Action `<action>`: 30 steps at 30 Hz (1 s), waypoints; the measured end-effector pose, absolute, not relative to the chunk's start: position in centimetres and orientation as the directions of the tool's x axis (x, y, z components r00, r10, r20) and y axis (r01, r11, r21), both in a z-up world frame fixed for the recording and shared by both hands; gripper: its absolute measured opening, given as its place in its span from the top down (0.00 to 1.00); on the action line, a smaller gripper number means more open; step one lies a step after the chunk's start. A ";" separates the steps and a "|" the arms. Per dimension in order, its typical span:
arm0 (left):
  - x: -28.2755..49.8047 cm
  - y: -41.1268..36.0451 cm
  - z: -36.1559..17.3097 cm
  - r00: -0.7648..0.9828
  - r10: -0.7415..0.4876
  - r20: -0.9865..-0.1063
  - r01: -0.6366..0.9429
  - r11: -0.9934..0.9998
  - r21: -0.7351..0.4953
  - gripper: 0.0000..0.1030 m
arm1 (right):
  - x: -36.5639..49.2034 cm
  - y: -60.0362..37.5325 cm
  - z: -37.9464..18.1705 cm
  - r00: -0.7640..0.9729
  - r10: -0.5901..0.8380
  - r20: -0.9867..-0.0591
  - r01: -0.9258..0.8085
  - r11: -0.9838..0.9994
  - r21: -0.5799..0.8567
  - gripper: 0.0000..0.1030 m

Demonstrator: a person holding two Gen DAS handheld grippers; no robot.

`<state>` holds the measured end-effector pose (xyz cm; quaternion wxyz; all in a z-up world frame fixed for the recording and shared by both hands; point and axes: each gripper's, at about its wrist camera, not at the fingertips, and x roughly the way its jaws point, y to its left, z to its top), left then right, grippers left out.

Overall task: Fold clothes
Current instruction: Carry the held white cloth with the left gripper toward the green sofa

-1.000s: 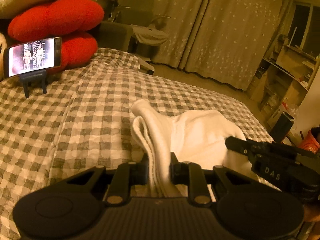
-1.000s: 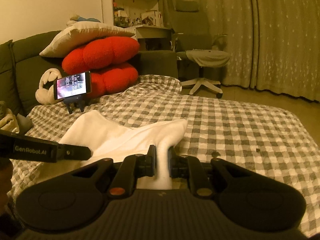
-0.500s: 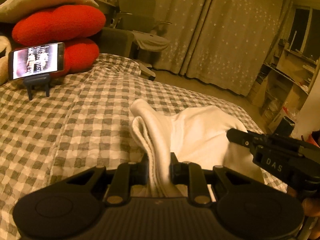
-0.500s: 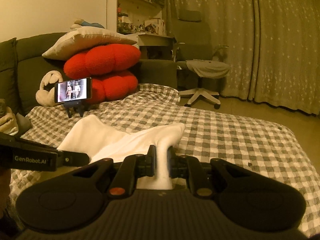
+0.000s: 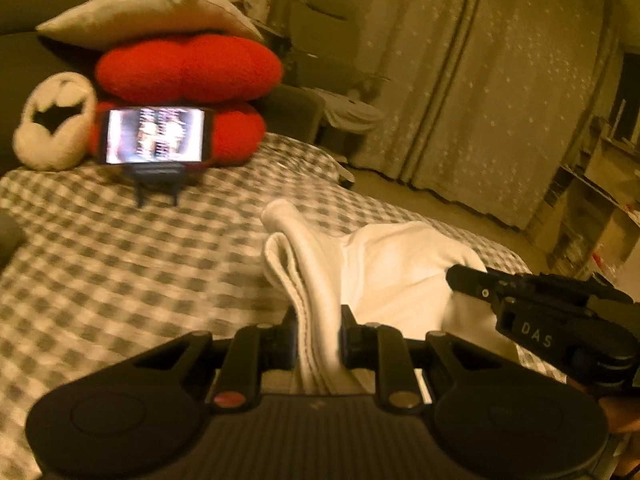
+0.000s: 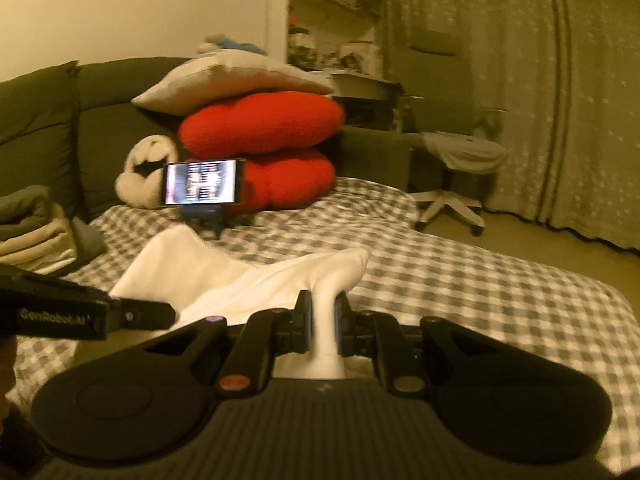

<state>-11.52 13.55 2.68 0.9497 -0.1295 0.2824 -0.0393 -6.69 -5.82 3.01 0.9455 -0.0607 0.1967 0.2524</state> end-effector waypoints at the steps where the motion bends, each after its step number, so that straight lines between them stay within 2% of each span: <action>1: -11.8 14.2 2.9 0.840 -0.137 -0.525 -0.013 0.963 -0.271 0.81 | -6.6 -5.2 3.1 0.786 0.467 -0.404 -0.517 0.856 -0.018 0.88; 14: -15.0 20.7 4.1 0.856 0.017 -0.517 -0.198 0.934 -0.297 0.81 | -4.7 3.4 4.9 0.664 0.606 -0.438 -0.694 0.717 -0.061 0.88; 20: -16.6 24.0 5.0 0.864 0.097 -0.494 -0.281 0.908 -0.312 0.81 | -3.1 7.3 5.4 0.538 0.678 -0.500 -0.769 0.638 0.038 0.88; 30: -19.7 29.4 8.6 0.892 0.220 -0.395 -0.362 0.871 -0.333 0.81 | -3.2 13.5 9.1 0.467 0.773 -0.429 -0.857 0.516 -0.003 0.88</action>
